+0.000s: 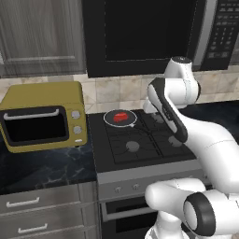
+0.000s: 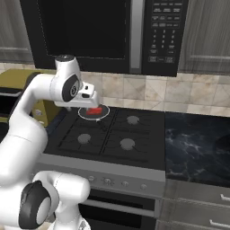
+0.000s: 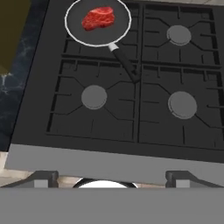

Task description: Pick up the pan with the steak in it and place it on the dining table. Then place the steak on the plate.

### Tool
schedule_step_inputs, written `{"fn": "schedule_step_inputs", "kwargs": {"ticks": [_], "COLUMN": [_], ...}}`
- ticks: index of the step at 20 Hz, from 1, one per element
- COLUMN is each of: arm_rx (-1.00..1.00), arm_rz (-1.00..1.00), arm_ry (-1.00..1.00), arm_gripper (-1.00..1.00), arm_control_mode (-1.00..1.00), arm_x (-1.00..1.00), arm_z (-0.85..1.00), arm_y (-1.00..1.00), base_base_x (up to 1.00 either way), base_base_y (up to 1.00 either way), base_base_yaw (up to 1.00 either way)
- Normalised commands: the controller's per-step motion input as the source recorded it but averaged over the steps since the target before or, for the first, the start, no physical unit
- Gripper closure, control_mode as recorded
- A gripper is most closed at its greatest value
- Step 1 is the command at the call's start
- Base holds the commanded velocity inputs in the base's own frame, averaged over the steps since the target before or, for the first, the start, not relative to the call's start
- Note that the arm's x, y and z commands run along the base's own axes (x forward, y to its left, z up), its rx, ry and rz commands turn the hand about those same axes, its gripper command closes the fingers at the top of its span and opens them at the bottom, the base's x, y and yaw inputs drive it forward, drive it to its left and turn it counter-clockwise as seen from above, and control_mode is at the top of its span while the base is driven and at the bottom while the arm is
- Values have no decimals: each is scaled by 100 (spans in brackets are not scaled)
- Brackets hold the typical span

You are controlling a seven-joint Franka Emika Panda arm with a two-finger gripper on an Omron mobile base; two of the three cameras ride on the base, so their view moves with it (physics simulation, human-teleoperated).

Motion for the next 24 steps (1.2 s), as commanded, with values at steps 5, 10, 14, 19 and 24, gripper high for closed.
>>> {"fn": "schedule_step_inputs", "kwargs": {"ticks": [5, 10, 14, 19, 24], "arm_rx": [-3, 0, 0, -2, 0], "arm_rz": [8, 9, 12, 12, 13], "arm_ry": [0, 0, 0, 0, 0], "arm_gripper": [-100, -100, -100, -100, -100], "arm_control_mode": [-100, -100, -100, -100, -100], "arm_x": [15, 15, 31, 55, 76], "arm_z": [-48, -56, -56, -46, -36], "arm_y": [-3, -7, -13, -7, -8], "base_base_x": [0, 0, 0, 0, 0], "base_base_y": [0, 0, 0, 0, 0], "base_base_yaw": [0, 0, 0, 0, 0]}}
